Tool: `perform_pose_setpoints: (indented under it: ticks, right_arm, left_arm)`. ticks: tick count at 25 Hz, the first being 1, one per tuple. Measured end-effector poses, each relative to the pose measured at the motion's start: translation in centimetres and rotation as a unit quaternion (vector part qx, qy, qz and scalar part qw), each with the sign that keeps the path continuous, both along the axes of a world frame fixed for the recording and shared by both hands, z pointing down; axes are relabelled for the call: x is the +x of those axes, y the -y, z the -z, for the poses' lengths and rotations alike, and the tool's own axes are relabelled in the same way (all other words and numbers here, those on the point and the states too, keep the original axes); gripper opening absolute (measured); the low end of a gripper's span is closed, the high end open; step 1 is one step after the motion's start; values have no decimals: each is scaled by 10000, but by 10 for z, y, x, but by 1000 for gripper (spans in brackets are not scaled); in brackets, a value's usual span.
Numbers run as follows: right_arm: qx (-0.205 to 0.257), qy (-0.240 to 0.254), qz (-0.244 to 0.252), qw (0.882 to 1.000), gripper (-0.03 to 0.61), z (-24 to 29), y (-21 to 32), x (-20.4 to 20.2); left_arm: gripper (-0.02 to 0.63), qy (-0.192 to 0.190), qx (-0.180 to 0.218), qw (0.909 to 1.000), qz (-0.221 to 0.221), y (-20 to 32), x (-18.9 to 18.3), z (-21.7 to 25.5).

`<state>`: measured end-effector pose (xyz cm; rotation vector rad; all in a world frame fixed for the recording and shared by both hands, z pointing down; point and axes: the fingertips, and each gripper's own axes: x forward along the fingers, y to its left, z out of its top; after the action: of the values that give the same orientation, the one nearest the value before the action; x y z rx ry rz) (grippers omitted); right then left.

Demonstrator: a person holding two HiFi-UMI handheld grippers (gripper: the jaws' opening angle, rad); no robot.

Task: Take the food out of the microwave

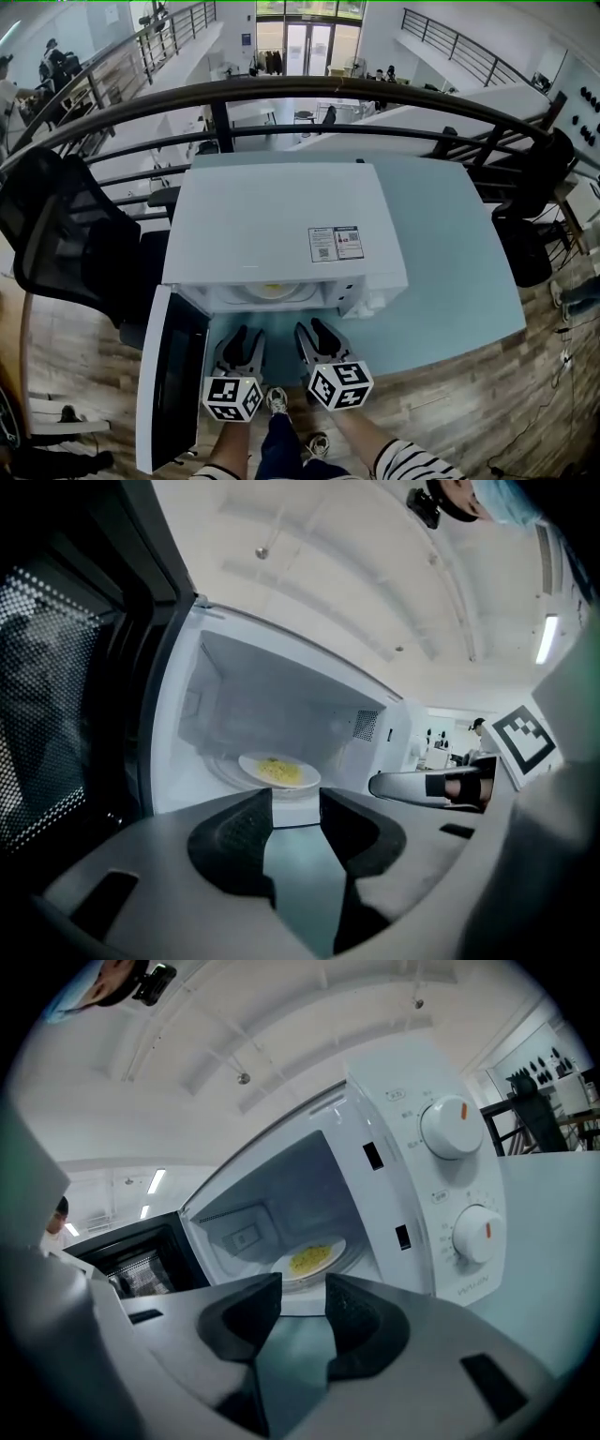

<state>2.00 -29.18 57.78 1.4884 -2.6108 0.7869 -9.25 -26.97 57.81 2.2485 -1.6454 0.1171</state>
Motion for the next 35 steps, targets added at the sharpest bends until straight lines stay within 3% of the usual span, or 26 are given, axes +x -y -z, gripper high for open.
perform_pose_setpoints:
  ticks: [17, 35]
  right_arm:
    - [-1, -1, -369, 9993, 155, -8, 62, -18]
    - [-258, -227, -428, 9985, 193, -22, 98, -37]
  left_arm:
    - [144, 2, -148, 9998, 92, 78, -20, -3]
    - [195, 56, -816, 9967, -23, 111, -23, -22]
